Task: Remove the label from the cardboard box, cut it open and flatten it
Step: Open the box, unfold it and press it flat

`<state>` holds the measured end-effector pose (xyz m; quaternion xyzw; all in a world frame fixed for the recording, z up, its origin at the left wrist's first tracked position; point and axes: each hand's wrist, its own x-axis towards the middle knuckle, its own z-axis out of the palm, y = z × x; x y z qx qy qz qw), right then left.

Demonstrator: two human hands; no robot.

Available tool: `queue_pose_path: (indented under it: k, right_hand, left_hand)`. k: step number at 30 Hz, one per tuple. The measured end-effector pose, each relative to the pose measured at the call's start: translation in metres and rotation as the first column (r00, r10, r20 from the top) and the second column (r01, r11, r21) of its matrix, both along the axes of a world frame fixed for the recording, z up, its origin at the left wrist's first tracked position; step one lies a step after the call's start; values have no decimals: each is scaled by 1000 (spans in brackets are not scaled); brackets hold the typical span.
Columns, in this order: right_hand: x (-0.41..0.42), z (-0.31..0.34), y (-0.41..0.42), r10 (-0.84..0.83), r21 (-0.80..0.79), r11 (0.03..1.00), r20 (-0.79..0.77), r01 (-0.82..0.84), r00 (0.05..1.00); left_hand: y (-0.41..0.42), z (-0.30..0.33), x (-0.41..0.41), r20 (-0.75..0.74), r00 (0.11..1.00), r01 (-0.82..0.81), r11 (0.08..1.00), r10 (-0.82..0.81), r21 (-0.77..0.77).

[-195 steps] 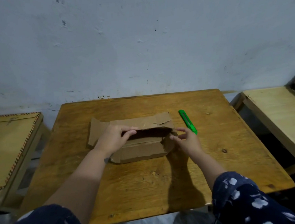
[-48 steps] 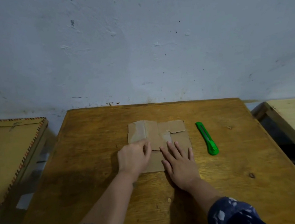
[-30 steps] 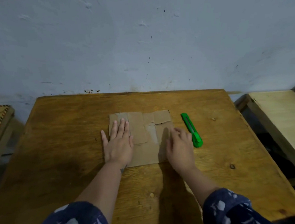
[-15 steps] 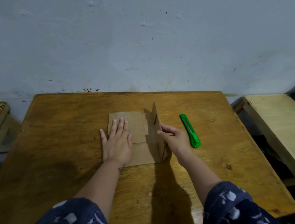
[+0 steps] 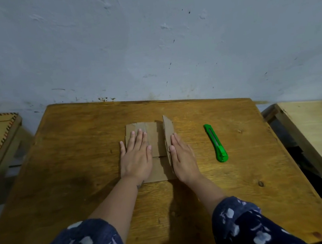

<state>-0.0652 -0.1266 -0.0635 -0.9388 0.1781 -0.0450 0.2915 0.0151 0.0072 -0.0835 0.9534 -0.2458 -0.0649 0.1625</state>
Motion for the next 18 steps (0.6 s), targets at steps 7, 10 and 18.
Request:
queue_pose_path:
  k: [7,10,18]
  right_hand:
    - [8,-12,6,124,-266,951,-142,-159,982]
    - [10,-11,6,145,-315,929,-166,-192,975]
    - [13,-8,5,201,-296,923,-179,-247,963]
  left_hand:
    - [-1,-2,1,6,1000,16,1000,-16,13]
    - [-1,-3,0,17,999,27,999,-28,43]
    - [-3,-1,0,38,998,38,995,-42,88]
